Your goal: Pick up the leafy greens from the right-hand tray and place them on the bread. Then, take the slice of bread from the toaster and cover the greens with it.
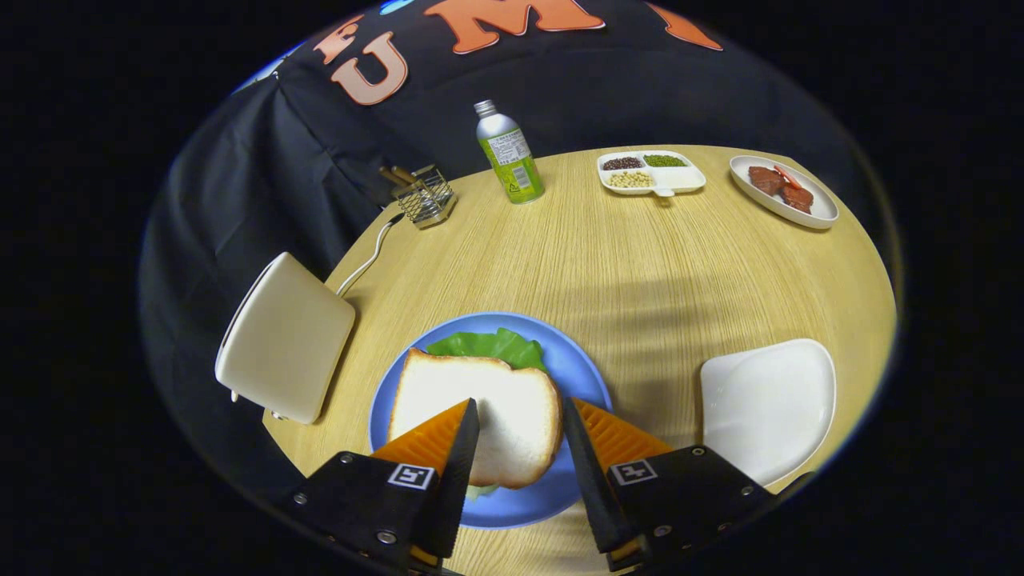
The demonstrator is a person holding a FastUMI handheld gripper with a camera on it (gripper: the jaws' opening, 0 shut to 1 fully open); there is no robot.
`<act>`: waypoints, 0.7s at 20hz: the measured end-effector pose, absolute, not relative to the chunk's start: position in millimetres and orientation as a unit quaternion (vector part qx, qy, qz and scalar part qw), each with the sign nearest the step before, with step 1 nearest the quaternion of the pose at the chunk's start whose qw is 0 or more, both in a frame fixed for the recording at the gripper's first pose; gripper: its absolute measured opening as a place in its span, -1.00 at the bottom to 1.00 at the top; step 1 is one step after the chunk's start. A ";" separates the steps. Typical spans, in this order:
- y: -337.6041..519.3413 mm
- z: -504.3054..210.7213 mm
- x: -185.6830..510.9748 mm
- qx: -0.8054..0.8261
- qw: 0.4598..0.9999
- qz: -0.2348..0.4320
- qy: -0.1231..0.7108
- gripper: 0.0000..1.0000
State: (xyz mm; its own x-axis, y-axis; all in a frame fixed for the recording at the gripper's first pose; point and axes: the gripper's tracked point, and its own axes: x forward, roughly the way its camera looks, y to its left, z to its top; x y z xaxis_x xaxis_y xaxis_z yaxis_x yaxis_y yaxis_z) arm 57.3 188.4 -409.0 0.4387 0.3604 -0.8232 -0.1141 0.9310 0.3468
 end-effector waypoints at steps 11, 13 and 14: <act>179.6 -347.7 55.3 0.123 0.874 0.161 0.442 0.86; 180.6 -320.5 53.9 0.140 0.881 0.176 0.415 0.87; 175.0 -306.8 55.2 0.137 0.890 0.175 0.398 0.88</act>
